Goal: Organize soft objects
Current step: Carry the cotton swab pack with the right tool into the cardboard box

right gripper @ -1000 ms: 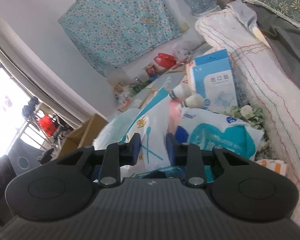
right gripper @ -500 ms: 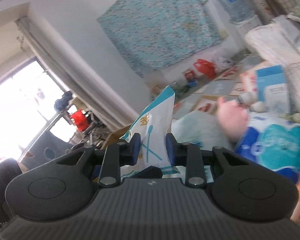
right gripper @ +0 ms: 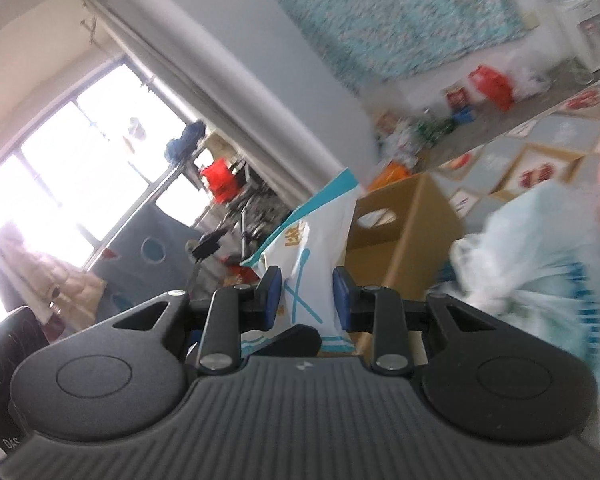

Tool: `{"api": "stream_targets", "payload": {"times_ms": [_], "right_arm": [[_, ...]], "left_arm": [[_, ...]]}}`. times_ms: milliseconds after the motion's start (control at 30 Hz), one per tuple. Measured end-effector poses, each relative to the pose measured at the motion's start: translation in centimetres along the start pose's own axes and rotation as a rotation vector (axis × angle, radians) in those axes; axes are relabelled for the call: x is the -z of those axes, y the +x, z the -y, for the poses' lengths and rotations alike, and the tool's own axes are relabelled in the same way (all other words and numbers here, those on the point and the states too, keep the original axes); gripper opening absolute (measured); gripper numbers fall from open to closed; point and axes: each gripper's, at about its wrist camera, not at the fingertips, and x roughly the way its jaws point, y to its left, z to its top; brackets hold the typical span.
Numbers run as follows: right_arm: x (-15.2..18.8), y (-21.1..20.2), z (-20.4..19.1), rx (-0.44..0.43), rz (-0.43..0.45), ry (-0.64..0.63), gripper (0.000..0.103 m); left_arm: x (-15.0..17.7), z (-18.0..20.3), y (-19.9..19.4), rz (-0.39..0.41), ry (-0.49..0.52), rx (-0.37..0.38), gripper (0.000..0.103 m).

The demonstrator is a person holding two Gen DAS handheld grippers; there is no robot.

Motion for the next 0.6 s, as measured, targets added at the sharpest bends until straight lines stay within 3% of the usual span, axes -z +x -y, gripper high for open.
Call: {"api": "stream_targets", "payload": {"times_ms": [333,600], "right_arm": [[-3.2,12.1,-3.4,-0.021,-0.201,0.042,0.028],[-4.5,22.0,-2.9,0.041,-0.304,0.116,0.028]], "left_arm": [[-2.0,-9.4,3.3,-0.129,-0.048,-0.09,0.065],[-3.0,-16.0,10.2,-0.28,-0.067,-0.118,0.065]]}}
